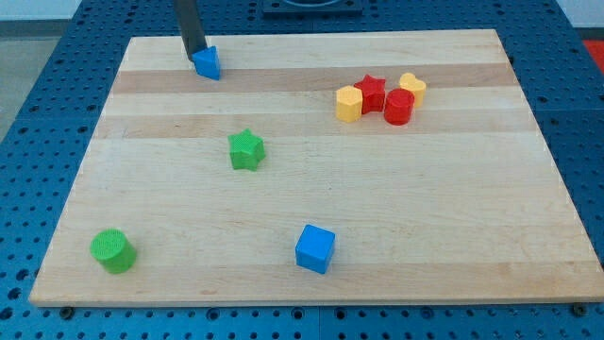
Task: Move the triangle to the right of the green star
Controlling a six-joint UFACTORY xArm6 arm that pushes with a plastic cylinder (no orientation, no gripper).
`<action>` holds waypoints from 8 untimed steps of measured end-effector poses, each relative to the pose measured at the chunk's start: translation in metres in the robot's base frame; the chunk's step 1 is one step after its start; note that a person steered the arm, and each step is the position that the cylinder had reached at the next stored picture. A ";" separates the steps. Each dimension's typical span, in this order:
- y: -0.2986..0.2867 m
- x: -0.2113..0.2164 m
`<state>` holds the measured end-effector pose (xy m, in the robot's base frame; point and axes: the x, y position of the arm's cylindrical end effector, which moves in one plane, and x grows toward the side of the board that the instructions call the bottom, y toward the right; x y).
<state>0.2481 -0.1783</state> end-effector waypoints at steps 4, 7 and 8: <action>0.062 0.031; 0.088 0.106; 0.093 0.132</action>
<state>0.3797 -0.0855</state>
